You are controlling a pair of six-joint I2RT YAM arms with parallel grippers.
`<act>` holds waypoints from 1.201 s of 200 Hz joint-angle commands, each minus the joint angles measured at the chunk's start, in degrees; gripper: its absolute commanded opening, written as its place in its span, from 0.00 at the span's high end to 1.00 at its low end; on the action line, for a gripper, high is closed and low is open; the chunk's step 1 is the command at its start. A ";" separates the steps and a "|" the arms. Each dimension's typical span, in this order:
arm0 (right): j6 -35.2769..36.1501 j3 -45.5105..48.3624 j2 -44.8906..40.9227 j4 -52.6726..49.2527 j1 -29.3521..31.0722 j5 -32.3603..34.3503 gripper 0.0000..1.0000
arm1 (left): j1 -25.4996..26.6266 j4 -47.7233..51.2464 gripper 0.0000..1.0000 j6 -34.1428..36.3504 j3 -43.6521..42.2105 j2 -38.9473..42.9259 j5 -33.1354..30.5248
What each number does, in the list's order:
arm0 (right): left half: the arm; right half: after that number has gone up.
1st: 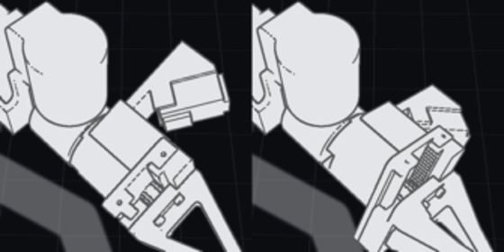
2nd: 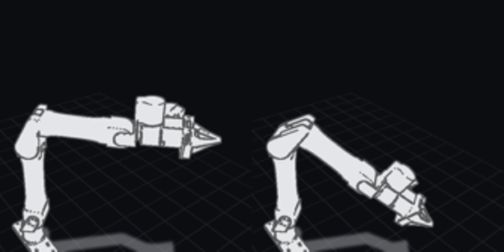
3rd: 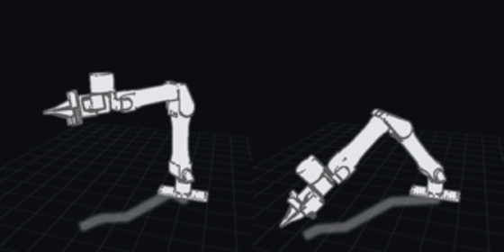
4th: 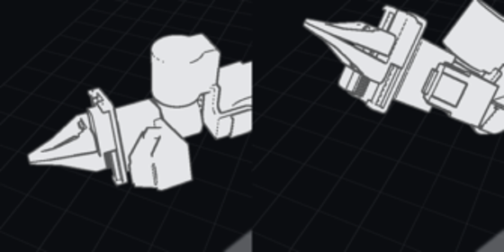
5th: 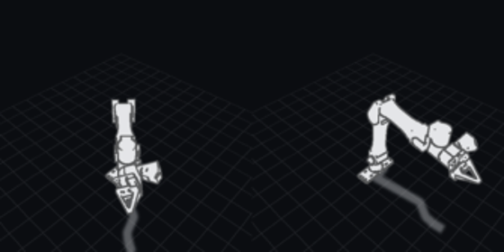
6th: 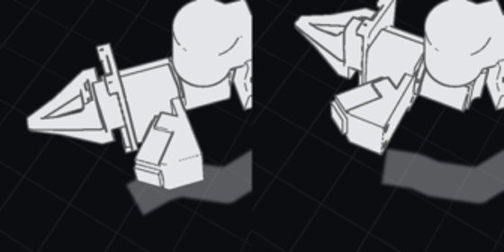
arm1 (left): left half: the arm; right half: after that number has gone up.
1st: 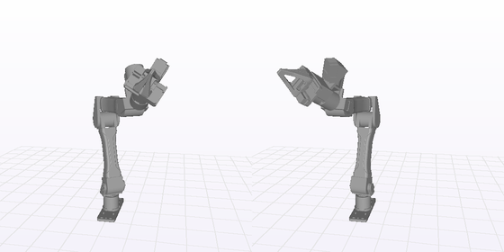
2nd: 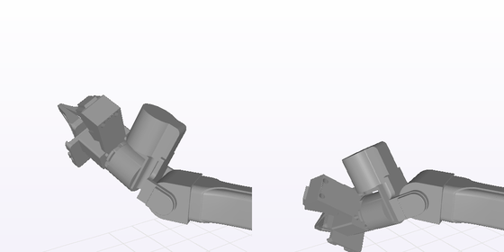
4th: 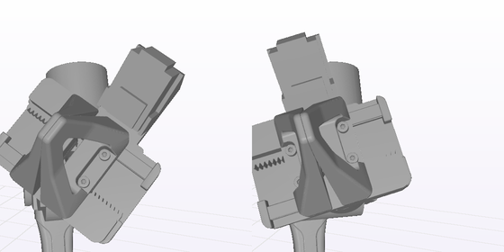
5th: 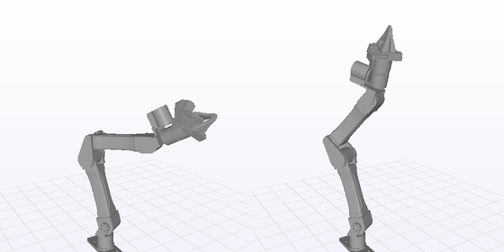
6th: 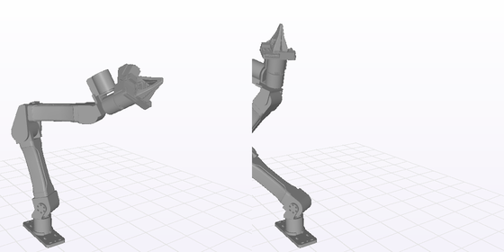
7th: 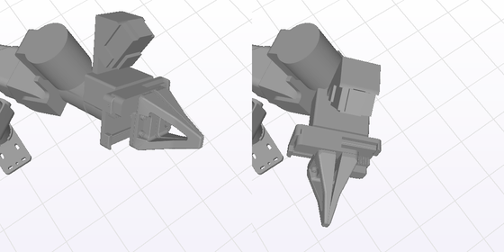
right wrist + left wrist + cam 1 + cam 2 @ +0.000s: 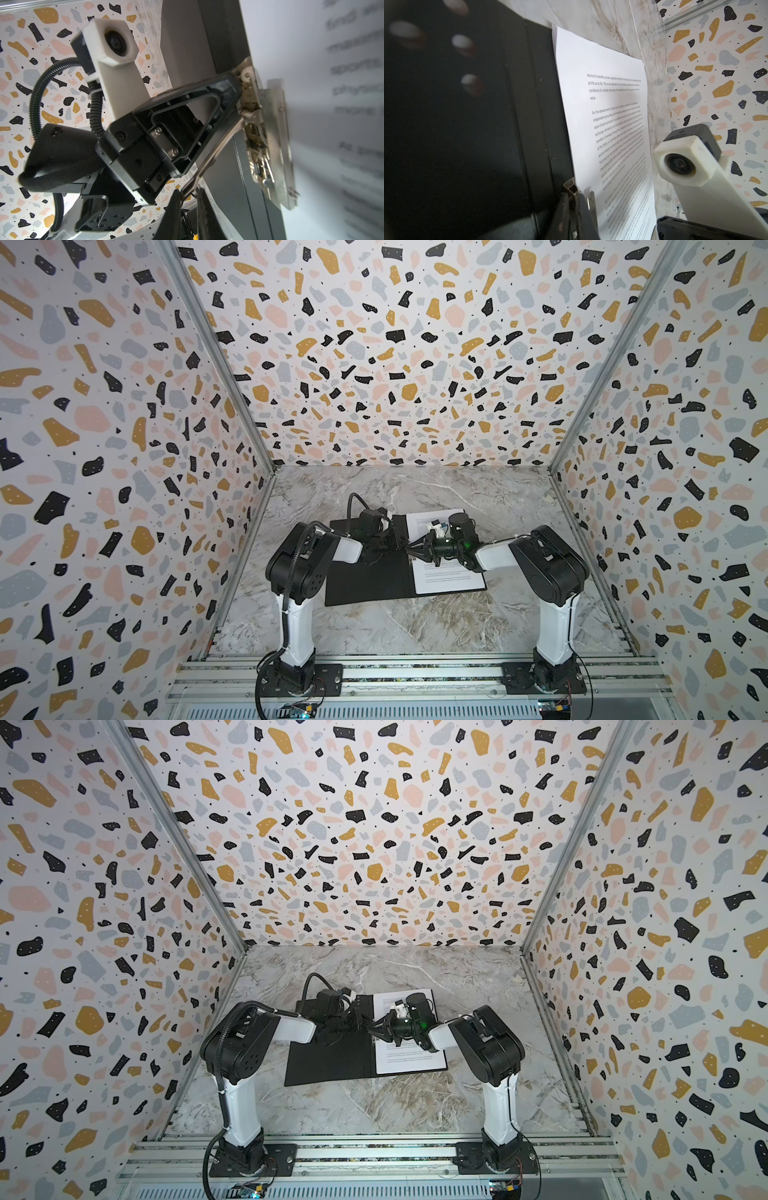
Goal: Put the files into the folder
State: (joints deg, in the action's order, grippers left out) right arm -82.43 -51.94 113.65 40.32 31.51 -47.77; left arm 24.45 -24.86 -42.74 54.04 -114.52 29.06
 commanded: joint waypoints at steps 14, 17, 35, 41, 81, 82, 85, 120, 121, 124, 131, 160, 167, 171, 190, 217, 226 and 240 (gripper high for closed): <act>0.15 -0.56 0.66 1.33 0.04 -1.90 0.86 | -0.01 2.54 0.91 1.16 0.46 -2.36 -1.81; 0.17 -0.61 0.62 1.32 0.05 -2.08 0.86 | -0.01 2.54 0.90 1.12 0.45 -2.36 -1.77; 0.39 -0.31 0.83 1.37 0.13 -2.48 0.87 | -0.01 2.54 0.91 1.17 0.43 -2.37 -1.90; 0.43 -0.14 0.85 1.41 0.13 -2.58 0.88 | -0.01 2.54 0.91 1.17 0.36 -2.38 -1.90; 0.87 1.39 0.78 1.76 0.11 -2.96 0.91 | 0.04 2.71 0.91 1.16 0.53 -2.37 -1.90; 0.87 1.44 0.78 1.77 0.12 -3.00 0.91 | 0.01 2.71 0.91 1.17 0.54 -2.33 -1.90; 0.87 1.59 0.79 1.83 0.13 -2.99 0.91 | -0.01 2.76 0.91 1.16 0.54 -2.33 -1.90; 1.39 3.06 0.63 2.04 0.13 -3.26 0.94 | 0.04 2.80 0.91 1.17 0.62 -2.63 -1.81; 1.39 3.11 0.67 2.04 0.13 -3.28 0.94 | 0.06 2.80 0.91 1.17 0.62 -2.63 -1.81; 1.47 3.22 0.62 2.05 0.13 -3.27 0.94 | 0.05 2.80 0.91 1.17 0.63 -2.64 -1.81; 1.60 3.49 0.63 1.97 0.22 -3.34 0.95 | -0.01 2.80 0.91 1.16 0.63 -2.70 -1.81; 2.49 4.93 0.53 1.65 0.22 -3.52 0.96 | 0.01 2.80 0.91 1.17 0.59 -2.80 -1.72; 2.56 5.33 0.52 1.59 0.21 -3.50 0.96 | -0.01 2.80 0.91 1.17 0.61 -2.80 -1.72; 2.51 5.50 0.54 1.73 0.14 -3.41 0.96 | -0.01 2.80 0.91 1.17 0.62 -2.81 -1.72; 2.00 5.55 0.27 2.53 0.05 -3.33 0.95 | -0.01 2.80 0.91 1.17 0.64 -2.73 -1.70; 1.05 4.19 -1.02 1.85 0.13 -2.63 0.82 | -0.01 2.89 0.91 1.32 0.54 -2.81 -1.71; 0.66 4.04 -1.67 1.90 0.05 -2.27 0.81 | 0.03 2.84 0.91 1.34 0.54 -2.81 -1.72; -0.37 4.04 -2.52 2.43 -0.22 -1.78 0.76 | -0.01 2.82 0.91 1.41 0.46 -2.77 -1.80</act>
State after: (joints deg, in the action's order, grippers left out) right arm -81.91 -46.54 114.08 42.48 31.51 -50.37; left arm 24.45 -24.97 -42.63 54.28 -114.80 29.23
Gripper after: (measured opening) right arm 0.214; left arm 0.091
